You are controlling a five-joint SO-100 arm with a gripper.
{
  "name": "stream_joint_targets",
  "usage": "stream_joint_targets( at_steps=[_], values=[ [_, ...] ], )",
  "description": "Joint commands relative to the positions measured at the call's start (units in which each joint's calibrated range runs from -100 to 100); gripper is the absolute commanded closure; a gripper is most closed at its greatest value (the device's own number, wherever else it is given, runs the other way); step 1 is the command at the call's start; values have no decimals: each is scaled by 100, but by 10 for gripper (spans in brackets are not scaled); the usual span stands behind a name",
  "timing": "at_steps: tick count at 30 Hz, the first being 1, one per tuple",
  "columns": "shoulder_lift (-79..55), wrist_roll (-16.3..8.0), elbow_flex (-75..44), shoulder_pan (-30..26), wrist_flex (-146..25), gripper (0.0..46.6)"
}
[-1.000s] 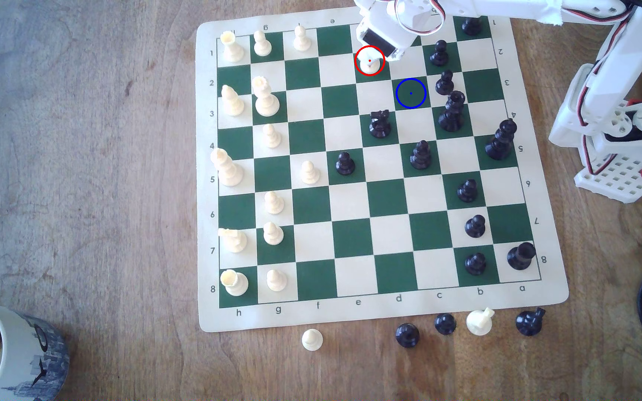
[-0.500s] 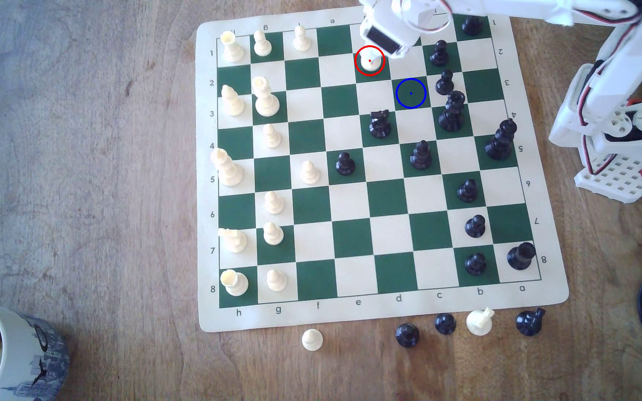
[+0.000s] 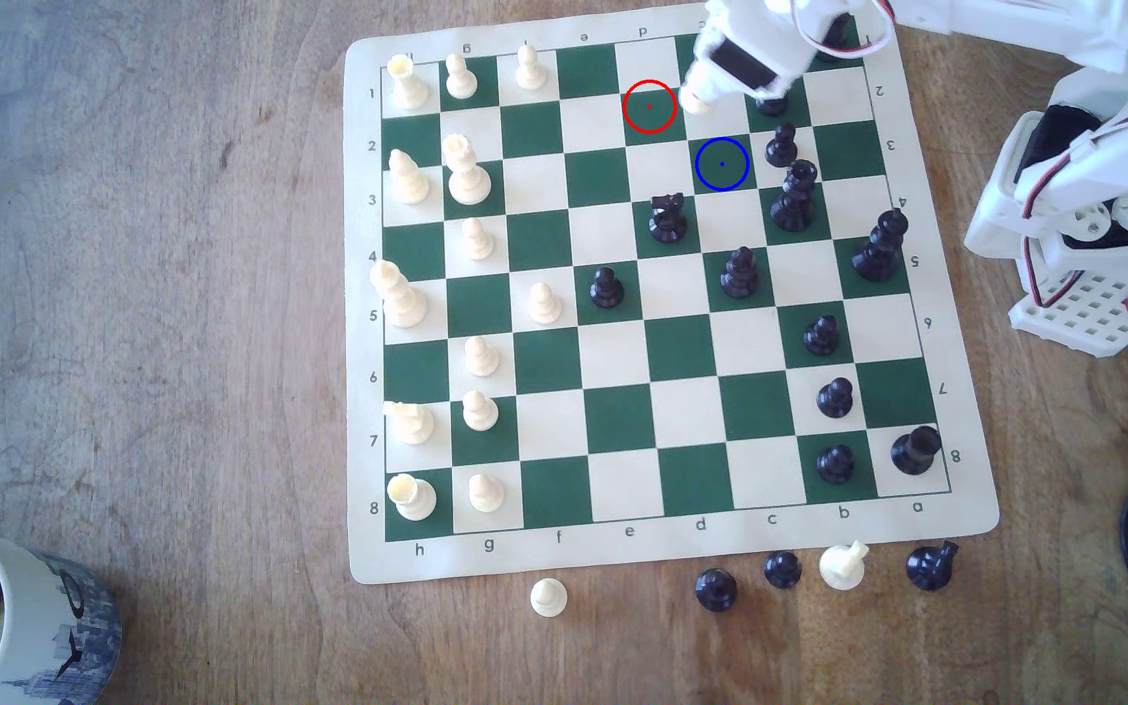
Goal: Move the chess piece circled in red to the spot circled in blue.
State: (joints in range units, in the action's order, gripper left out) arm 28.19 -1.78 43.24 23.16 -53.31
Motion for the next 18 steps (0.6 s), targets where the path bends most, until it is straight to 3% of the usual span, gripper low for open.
stream_joint_targets(
  at_steps=[1,7,18],
  values=[
    [542,24,218,-67,24,437],
    [602,24,934,-294,392,441],
    [372,29,1188,-419,703,441]
  ],
)
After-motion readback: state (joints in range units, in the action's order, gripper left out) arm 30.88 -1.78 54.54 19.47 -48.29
